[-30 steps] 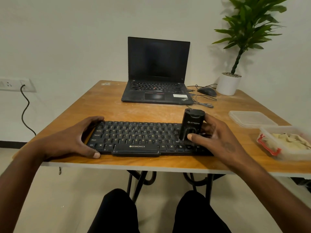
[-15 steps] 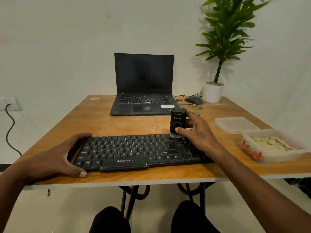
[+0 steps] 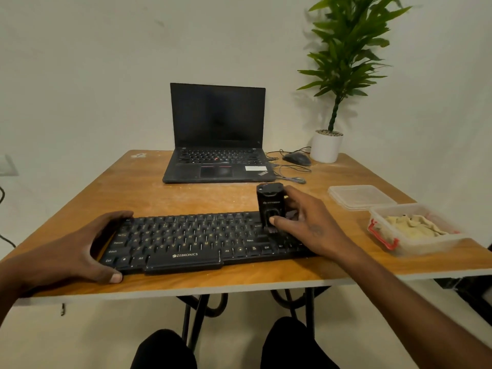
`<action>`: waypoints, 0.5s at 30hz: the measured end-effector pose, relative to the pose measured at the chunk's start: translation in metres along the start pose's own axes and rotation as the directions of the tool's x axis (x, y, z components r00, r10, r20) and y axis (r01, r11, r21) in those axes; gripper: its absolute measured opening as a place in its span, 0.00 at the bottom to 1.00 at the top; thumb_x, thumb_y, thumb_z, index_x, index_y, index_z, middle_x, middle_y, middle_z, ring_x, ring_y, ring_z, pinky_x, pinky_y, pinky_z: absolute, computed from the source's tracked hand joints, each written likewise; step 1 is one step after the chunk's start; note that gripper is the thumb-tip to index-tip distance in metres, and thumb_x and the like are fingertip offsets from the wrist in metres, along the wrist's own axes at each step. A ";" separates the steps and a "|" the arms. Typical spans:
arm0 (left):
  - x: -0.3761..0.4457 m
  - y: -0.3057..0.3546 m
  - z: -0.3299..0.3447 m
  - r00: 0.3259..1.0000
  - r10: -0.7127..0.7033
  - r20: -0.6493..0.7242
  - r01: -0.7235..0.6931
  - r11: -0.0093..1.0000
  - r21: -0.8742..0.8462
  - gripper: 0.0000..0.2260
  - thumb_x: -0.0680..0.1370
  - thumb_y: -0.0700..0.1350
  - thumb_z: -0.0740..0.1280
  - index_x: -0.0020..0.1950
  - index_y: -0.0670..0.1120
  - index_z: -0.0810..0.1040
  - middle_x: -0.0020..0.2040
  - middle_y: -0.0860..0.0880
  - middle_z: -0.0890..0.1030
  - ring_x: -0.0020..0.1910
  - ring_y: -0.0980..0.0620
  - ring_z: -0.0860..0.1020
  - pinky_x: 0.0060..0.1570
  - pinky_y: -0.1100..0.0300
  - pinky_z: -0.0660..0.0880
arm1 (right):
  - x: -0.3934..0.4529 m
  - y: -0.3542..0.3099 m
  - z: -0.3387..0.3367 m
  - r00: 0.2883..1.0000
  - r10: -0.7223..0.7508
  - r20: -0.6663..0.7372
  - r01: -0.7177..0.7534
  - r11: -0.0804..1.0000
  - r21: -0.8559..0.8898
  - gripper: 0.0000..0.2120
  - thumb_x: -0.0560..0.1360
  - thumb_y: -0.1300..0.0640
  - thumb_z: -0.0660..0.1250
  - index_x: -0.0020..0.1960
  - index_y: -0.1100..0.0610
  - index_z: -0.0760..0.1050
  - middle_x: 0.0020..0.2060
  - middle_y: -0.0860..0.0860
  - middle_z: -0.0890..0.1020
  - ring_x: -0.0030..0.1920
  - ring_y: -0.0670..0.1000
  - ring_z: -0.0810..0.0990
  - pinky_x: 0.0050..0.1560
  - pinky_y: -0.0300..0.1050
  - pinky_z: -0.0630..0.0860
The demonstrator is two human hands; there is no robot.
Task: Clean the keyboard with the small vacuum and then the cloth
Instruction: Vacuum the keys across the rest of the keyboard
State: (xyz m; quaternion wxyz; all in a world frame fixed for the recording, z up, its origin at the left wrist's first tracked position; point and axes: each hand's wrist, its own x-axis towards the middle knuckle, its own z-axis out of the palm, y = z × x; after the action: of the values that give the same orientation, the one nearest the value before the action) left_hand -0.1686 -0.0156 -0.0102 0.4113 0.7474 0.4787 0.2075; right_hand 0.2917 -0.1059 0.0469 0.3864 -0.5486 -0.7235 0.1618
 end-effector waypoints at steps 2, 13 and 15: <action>-0.002 0.000 0.001 1.000 -0.009 -0.005 0.009 1.000 0.012 0.56 0.54 0.53 0.91 0.75 0.72 0.66 0.71 0.56 0.77 0.67 0.48 0.79 0.64 0.41 0.76 | 0.017 0.001 0.006 1.000 -0.022 0.005 0.022 0.996 -0.081 0.25 0.76 0.55 0.72 0.71 0.46 0.71 0.62 0.44 0.80 0.60 0.46 0.79 0.53 0.42 0.80; -0.007 -0.007 0.005 0.998 -0.017 -0.067 0.028 0.985 0.169 0.56 0.52 0.66 0.87 0.76 0.73 0.63 0.76 0.58 0.71 0.73 0.51 0.72 0.70 0.42 0.72 | -0.004 0.000 -0.006 0.998 0.053 0.046 -0.057 0.995 0.082 0.24 0.76 0.56 0.73 0.65 0.37 0.70 0.55 0.33 0.78 0.53 0.27 0.75 0.44 0.27 0.76; -0.013 -0.002 0.010 0.998 -0.027 -0.055 0.038 0.978 0.205 0.56 0.53 0.64 0.88 0.77 0.72 0.64 0.76 0.59 0.72 0.73 0.52 0.73 0.69 0.42 0.72 | -0.018 0.001 -0.012 0.994 0.074 0.079 -0.085 0.986 0.140 0.24 0.75 0.55 0.73 0.64 0.35 0.71 0.55 0.32 0.80 0.57 0.30 0.75 0.46 0.25 0.74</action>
State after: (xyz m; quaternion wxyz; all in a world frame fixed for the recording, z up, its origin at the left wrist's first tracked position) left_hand -0.1683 -0.0313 -0.0164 0.3224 0.7724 0.5203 0.1694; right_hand 0.3031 -0.1248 0.0472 0.3910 -0.5416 -0.7013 0.2488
